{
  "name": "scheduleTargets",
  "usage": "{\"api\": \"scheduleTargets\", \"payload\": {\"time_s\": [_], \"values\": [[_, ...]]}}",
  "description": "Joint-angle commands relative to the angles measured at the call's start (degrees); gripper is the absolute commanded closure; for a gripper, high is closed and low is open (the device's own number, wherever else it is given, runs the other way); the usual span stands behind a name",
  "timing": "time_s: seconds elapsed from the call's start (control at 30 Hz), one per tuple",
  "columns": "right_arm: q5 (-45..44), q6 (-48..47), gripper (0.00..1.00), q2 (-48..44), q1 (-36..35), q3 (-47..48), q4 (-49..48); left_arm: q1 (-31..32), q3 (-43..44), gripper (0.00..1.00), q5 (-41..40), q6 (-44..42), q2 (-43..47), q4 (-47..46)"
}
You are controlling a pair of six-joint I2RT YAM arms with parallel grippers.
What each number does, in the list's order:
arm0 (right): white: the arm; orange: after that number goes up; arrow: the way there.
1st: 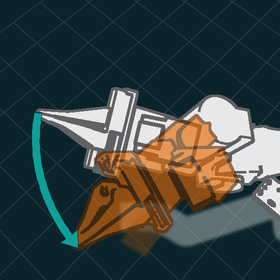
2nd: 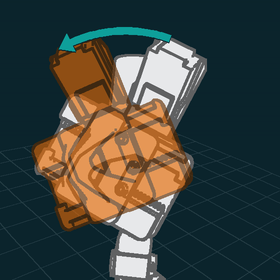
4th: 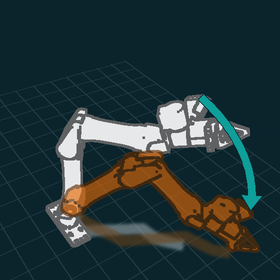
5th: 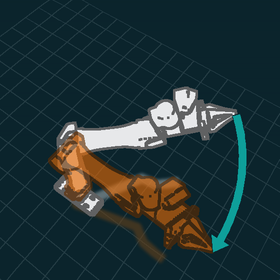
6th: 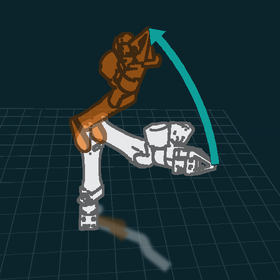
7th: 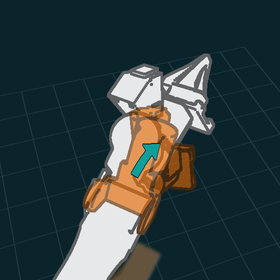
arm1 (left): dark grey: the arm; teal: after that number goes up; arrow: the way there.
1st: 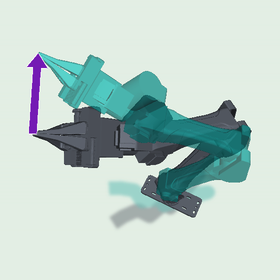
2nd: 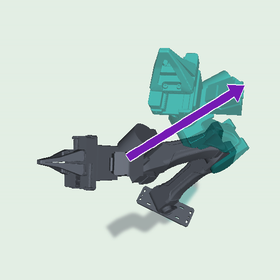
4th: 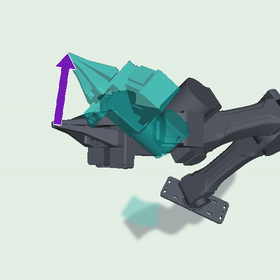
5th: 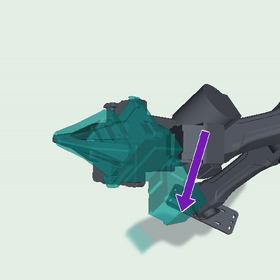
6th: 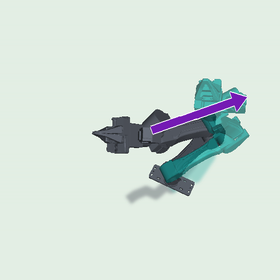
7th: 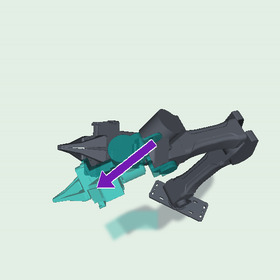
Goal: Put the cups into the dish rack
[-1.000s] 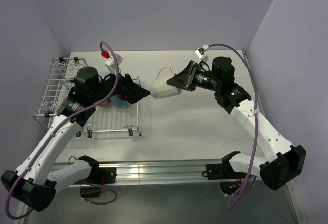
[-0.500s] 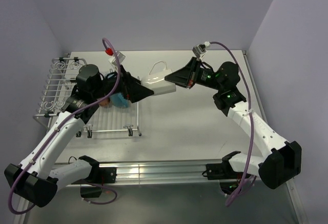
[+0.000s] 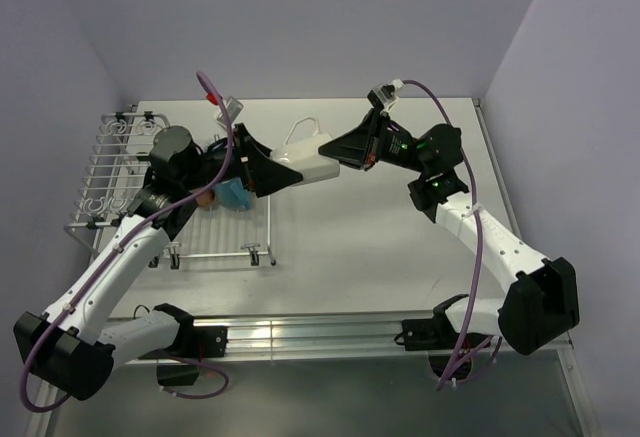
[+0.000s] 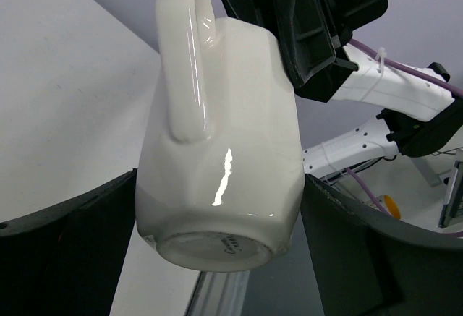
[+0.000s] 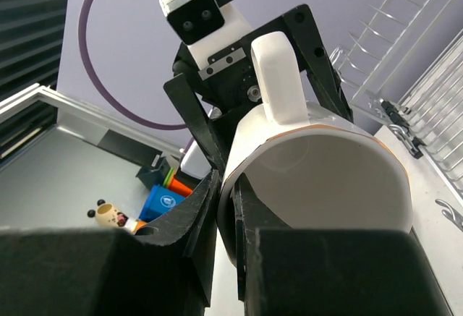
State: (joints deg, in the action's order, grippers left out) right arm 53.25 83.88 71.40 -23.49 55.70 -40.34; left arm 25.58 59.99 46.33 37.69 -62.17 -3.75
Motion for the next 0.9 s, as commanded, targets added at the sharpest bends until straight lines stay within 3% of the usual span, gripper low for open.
{"api": "scheduleTargets", "payload": {"time_s": [0.0,0.13,0.17,0.27,0.33,0.43,0.57,0.73,0.87], "values": [[-0.87,2.52,1.0,-0.47,-0.24,0.72,-10.28,-0.18,-1.01,0.07,2.01,2.3,0.03,-5.39],[-1.31,1.99,1.0,0.23,-0.51,0.37,-10.73,-0.1,-1.71,0.25,2.71,3.09,0.38,-6.18],[-1.66,1.82,1.0,0.32,-0.51,0.37,-10.73,-0.1,-1.8,0.37,2.8,3.18,0.38,-6.1],[-1.84,1.29,1.0,0.85,-0.86,0.46,-11.08,-0.1,-1.8,0.61,2.37,2.74,0.82,-5.13],[-1.93,0.85,1.0,1.11,-1.38,0.37,-10.99,-0.1,-1.63,0.71,2.02,2.21,1.26,-4.52],[-2.45,-0.81,1.0,1.11,-1.91,0.2,-9.15,-0.1,-0.4,0.97,1.4,1.51,1.61,-2.5],[-4.29,-6.95,0.98,0.24,-2.09,0.2,-2.57,-0.1,1.09,1.0,0.17,0.45,2.23,0.23],[-9.12,-14.34,0.76,-2.04,-2.09,0.72,8.94,-0.1,3.55,1.0,-2.73,-2.18,3.9,6.46],[-11.15,-17.6,0.64,-2.75,-2.09,0.37,12.03,-0.1,4.7,1.0,-4.31,-3.24,4.87,9.1]]}}
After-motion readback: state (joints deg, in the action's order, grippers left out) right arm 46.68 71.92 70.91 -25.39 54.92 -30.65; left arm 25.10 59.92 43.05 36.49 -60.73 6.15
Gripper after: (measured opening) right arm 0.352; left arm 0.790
